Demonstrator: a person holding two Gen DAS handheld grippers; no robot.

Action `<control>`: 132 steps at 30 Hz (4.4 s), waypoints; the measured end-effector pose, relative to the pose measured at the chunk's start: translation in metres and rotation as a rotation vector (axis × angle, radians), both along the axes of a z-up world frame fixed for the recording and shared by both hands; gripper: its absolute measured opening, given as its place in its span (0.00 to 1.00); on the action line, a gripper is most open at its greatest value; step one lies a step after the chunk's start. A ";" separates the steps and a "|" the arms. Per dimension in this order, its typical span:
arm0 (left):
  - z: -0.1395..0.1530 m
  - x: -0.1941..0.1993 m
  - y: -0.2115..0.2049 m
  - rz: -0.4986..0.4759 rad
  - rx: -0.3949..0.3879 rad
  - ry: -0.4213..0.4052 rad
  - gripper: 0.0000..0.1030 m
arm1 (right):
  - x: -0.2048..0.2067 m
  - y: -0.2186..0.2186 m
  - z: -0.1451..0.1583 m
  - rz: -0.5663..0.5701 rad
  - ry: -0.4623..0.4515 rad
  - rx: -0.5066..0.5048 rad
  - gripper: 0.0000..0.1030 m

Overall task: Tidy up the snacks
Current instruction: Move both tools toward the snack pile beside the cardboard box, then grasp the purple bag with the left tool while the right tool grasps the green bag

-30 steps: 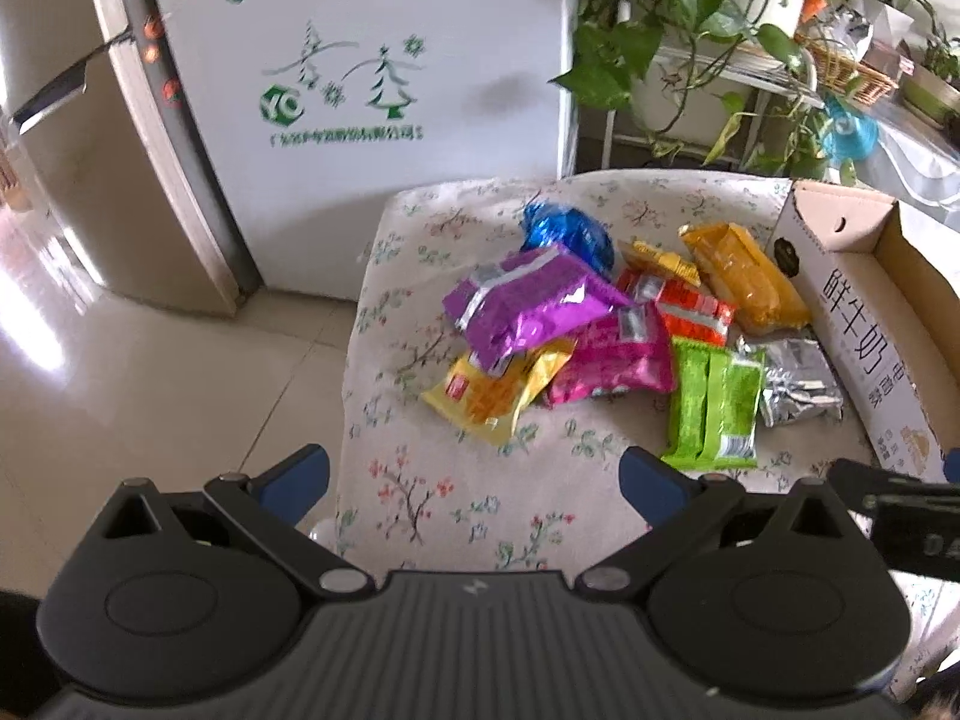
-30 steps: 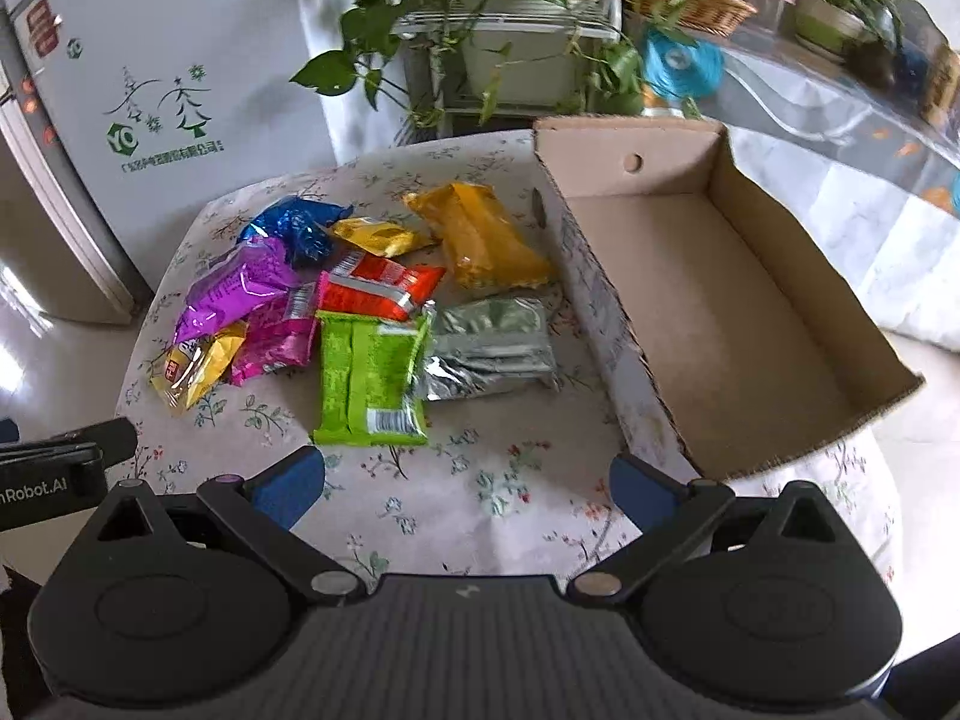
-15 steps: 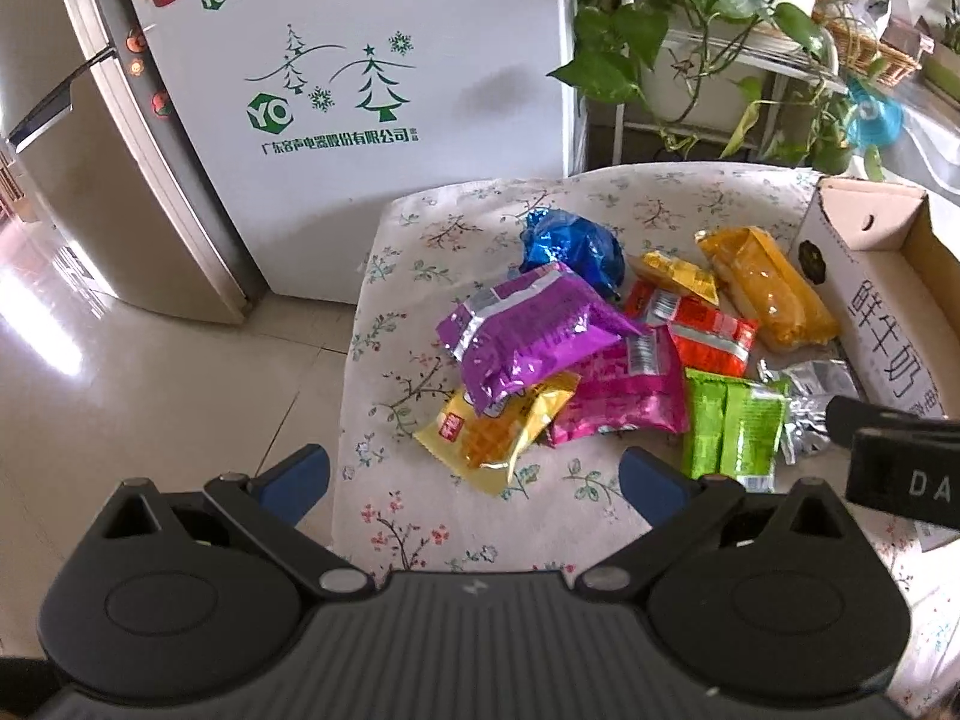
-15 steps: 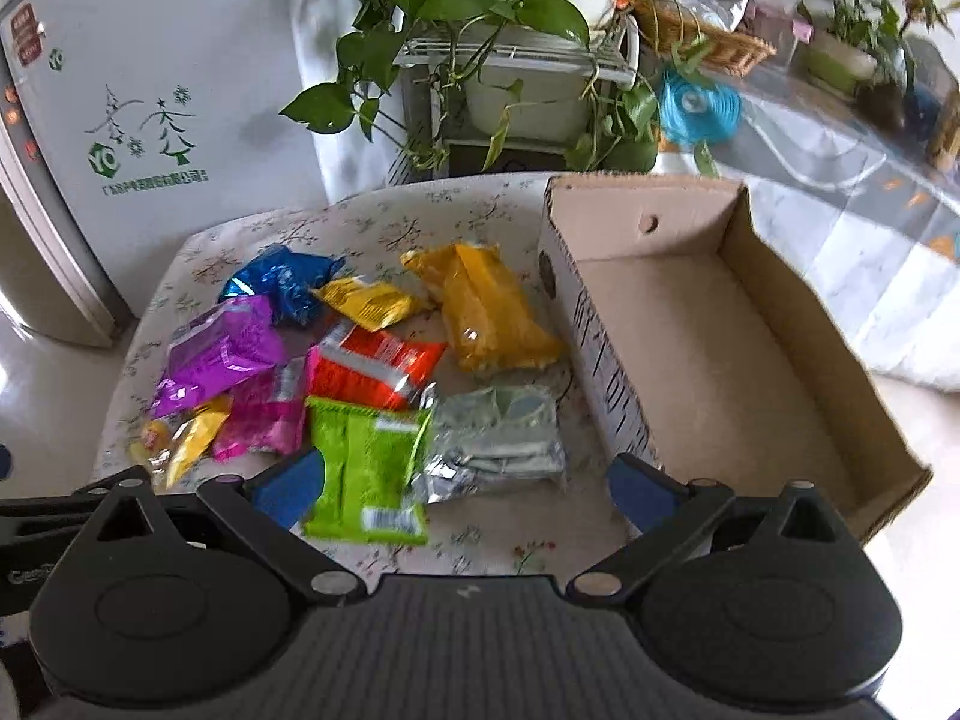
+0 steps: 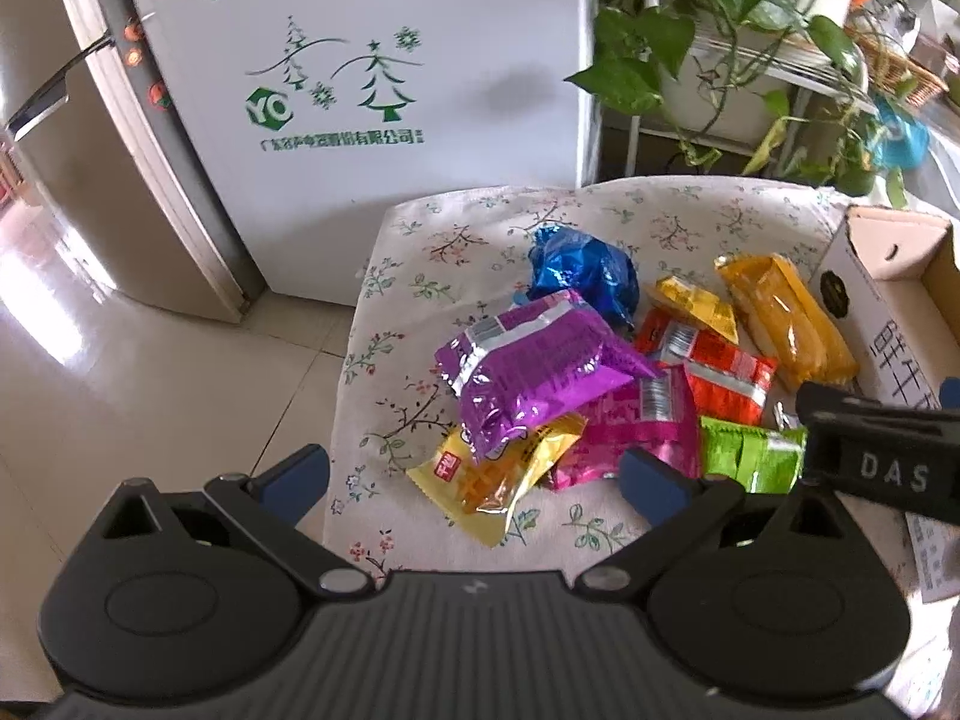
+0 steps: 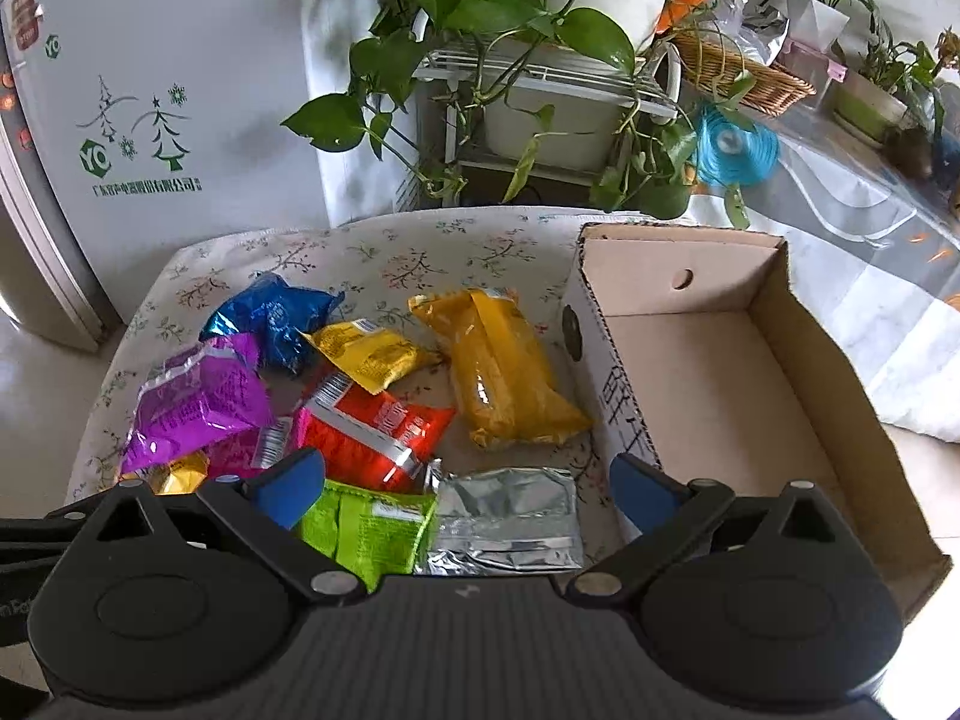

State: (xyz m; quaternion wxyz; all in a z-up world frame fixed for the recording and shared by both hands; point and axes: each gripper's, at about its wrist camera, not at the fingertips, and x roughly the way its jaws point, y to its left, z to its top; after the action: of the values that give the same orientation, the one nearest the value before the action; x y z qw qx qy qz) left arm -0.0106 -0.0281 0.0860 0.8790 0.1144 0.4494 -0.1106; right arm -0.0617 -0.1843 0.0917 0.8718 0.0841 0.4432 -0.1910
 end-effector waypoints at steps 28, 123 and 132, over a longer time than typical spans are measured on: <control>-0.009 -0.001 0.000 0.034 0.019 -0.030 0.98 | 0.007 0.016 -0.013 0.035 0.080 -0.034 0.93; -0.068 0.103 -0.023 0.061 -0.233 0.164 0.83 | 0.023 -0.008 -0.068 -0.022 0.121 0.344 0.87; -0.060 0.092 -0.013 0.049 -0.268 0.157 0.78 | 0.020 -0.011 -0.065 0.007 0.106 0.354 0.61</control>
State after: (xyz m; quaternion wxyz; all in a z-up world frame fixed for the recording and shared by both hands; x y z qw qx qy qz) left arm 0.0809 -0.0413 0.0260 0.8511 -0.0241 0.5006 -0.1565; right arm -0.0417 -0.1953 0.0271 0.8196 0.2245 0.5153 -0.1113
